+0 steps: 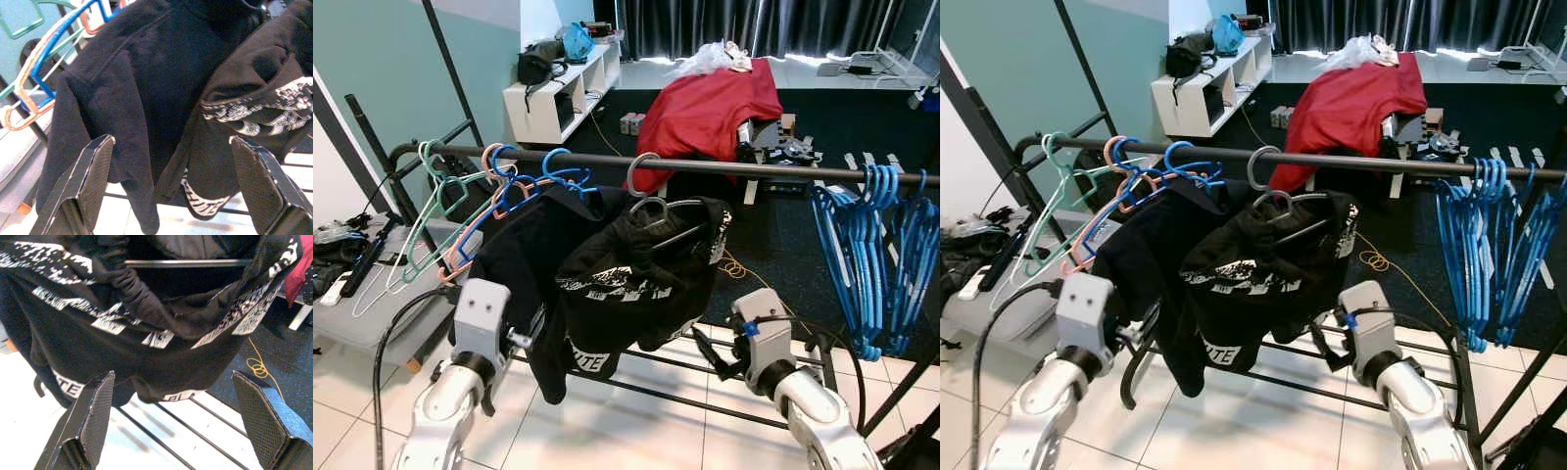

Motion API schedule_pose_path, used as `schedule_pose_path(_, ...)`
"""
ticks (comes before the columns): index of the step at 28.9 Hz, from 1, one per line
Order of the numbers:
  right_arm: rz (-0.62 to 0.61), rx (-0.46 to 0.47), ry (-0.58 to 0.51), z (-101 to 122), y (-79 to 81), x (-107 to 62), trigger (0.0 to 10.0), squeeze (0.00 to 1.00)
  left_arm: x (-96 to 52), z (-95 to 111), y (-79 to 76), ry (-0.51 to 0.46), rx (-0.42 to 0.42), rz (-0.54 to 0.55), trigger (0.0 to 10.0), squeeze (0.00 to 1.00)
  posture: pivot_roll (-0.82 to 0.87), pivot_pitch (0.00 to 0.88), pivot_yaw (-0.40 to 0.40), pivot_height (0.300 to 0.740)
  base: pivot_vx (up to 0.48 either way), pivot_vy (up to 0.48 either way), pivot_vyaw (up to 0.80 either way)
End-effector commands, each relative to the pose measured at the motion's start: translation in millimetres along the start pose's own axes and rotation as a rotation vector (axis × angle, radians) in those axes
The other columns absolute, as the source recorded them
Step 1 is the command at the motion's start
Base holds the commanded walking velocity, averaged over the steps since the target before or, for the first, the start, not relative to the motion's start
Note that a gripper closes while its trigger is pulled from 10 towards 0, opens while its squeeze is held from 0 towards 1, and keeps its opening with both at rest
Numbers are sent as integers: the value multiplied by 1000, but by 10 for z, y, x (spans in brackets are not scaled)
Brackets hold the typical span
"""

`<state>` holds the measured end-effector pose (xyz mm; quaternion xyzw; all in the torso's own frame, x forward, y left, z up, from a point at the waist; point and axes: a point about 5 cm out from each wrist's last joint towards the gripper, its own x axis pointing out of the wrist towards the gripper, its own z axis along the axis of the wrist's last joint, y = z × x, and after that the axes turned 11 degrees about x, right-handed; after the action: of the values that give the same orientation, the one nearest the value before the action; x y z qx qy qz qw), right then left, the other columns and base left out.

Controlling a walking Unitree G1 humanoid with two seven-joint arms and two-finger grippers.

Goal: Hang hanger

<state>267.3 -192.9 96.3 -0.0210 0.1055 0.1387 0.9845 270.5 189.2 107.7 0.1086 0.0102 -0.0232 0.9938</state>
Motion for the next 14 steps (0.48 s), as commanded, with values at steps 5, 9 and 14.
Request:
schedule_pose_path(5, -33, 70, 45, -88, -34, 11, 10000, 0, 44, -90, 166, 102, -115, 178, 10000, 0, -107, 0, 77, 740, 0, 0, -320)
schedule_pose_path(9, -26, 92, 35, -74, -28, 30, 10000, 0, 26, -165, 234, 119, -168, 195, 10000, 0, -99, 0, 81, 740, 0, 0, -600)
schedule_pose_path(14, 26, 54, 16, -48, 31, 40, 10000, 0, 6, -202, 215, 91, -158, 125, 10000, 0, -94, 0, 85, 740, 0, 0, 0)
